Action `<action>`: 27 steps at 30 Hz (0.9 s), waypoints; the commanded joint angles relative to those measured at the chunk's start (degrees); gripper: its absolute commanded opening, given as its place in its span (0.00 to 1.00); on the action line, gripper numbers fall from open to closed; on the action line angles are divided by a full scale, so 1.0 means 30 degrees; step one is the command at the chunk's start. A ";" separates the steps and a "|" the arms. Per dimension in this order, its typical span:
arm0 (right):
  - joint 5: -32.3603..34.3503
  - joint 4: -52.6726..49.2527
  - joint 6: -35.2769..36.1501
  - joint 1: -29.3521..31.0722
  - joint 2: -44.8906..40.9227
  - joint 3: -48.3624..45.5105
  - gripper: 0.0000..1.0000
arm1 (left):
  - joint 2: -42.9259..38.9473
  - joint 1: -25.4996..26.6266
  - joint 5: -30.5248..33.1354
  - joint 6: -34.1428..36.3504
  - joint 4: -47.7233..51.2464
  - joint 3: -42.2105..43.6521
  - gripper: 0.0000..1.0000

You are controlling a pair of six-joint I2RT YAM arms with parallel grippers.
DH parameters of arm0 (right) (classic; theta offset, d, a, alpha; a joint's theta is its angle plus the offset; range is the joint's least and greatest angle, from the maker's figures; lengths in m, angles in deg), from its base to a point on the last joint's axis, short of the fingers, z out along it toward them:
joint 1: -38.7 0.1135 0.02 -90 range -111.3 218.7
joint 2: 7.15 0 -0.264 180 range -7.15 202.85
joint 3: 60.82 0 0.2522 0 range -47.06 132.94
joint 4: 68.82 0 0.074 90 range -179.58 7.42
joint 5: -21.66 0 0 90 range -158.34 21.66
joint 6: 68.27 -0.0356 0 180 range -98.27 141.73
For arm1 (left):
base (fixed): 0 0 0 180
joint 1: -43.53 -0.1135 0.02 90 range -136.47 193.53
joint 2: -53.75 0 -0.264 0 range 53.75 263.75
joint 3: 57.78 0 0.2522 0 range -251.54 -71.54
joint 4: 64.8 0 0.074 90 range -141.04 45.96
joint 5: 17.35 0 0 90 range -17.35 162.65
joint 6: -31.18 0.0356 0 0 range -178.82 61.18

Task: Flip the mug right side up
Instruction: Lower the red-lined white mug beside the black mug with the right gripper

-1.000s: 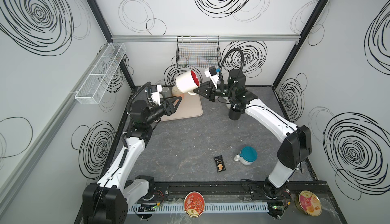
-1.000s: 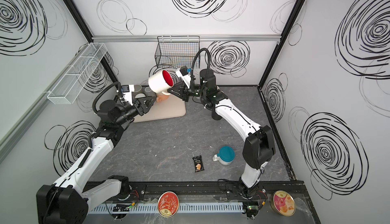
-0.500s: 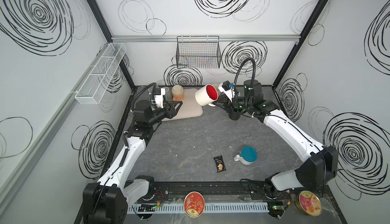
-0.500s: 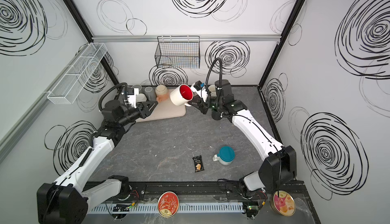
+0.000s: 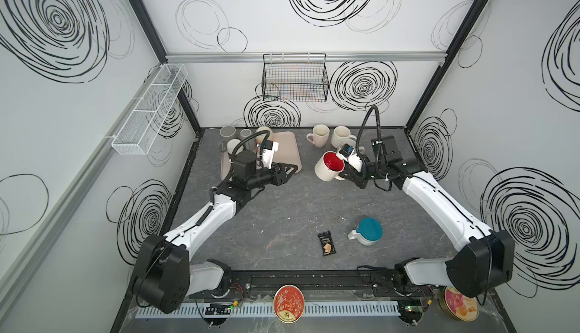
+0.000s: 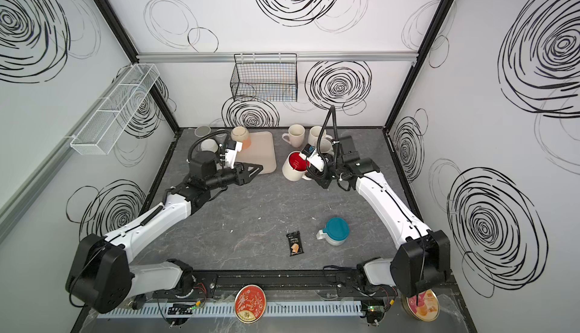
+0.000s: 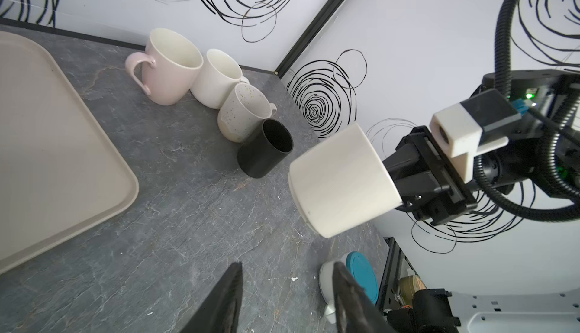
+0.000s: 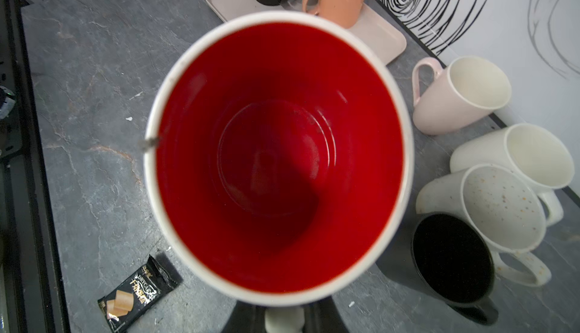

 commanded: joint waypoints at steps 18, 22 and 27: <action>0.4813 -0.2795 0.5312 -0.0786 0.0291 -0.1224 0.00 | 0.1996 0.3366 0.1268 -0.1559 -0.4129 0.0584 0.49; 0.6236 -0.2639 0.5624 -0.0927 0.1300 -0.1228 0.00 | 0.2433 0.3579 0.1144 -0.1646 -0.4362 0.0493 0.49; 0.7364 -0.1565 0.6806 -0.1326 0.1839 -0.2082 0.00 | 0.2734 0.3943 0.1426 -0.1676 -0.4370 0.0492 0.49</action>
